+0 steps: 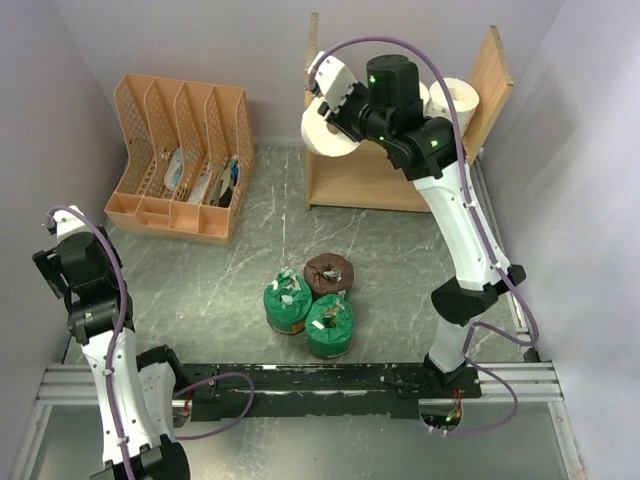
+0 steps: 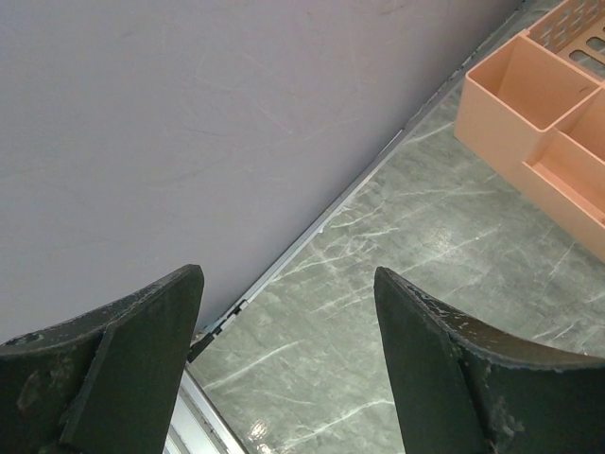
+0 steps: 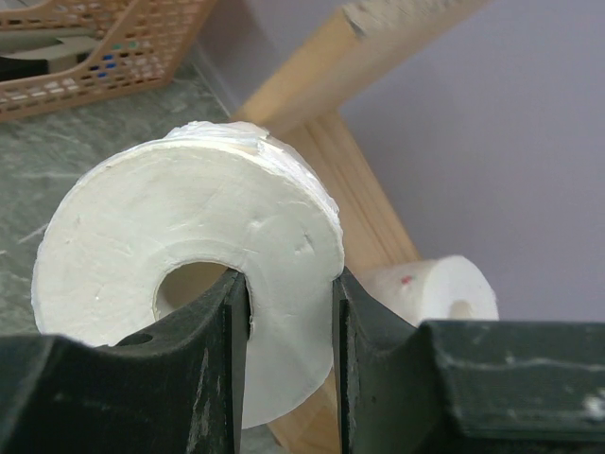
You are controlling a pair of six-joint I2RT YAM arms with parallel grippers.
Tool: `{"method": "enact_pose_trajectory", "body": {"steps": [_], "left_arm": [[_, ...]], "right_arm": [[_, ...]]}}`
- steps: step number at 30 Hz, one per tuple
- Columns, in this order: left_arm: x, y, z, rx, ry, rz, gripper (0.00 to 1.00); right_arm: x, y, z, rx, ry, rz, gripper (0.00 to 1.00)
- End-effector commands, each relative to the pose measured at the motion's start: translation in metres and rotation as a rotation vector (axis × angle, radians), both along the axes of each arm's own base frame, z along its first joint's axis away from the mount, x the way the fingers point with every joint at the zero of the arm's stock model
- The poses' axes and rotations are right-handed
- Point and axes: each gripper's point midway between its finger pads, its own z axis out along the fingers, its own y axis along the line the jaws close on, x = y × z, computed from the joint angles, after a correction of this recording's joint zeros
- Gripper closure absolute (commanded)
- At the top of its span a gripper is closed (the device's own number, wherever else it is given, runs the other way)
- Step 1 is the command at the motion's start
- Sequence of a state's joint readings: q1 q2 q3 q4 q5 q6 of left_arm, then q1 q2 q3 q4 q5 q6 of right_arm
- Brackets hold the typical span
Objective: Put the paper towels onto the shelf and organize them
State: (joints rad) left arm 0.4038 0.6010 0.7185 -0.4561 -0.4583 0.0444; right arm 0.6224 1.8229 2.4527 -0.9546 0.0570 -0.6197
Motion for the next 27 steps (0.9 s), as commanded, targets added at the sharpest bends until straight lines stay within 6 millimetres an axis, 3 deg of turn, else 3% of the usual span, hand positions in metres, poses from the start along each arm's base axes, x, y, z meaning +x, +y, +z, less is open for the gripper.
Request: {"method": "enact_pose_trajectory", "body": {"steps": [1,8,9,14,27], "left_arm": [[-0.001,0.003,0.006,0.013,-0.033,0.004,0.15],[-0.001,0.003,0.005,0.012,-0.031,0.001,0.15],[-0.001,0.003,0.004,0.009,-0.029,0.004,0.15],[-0.001,0.003,0.004,0.009,-0.030,0.001,0.14],[0.000,0.002,0.003,0.006,-0.029,-0.009,0.15]], "right_arm": [[0.008,-0.030,0.033,0.035,-0.107,-0.073,1.00],[0.052,-0.047,0.005,0.022,-0.078,-0.158,1.00],[0.062,-0.058,0.002,0.029,-0.069,-0.182,1.00],[0.086,-0.060,-0.010,0.052,-0.046,-0.224,1.00],[0.096,-0.044,-0.022,0.175,0.029,-0.190,1.00]]}}
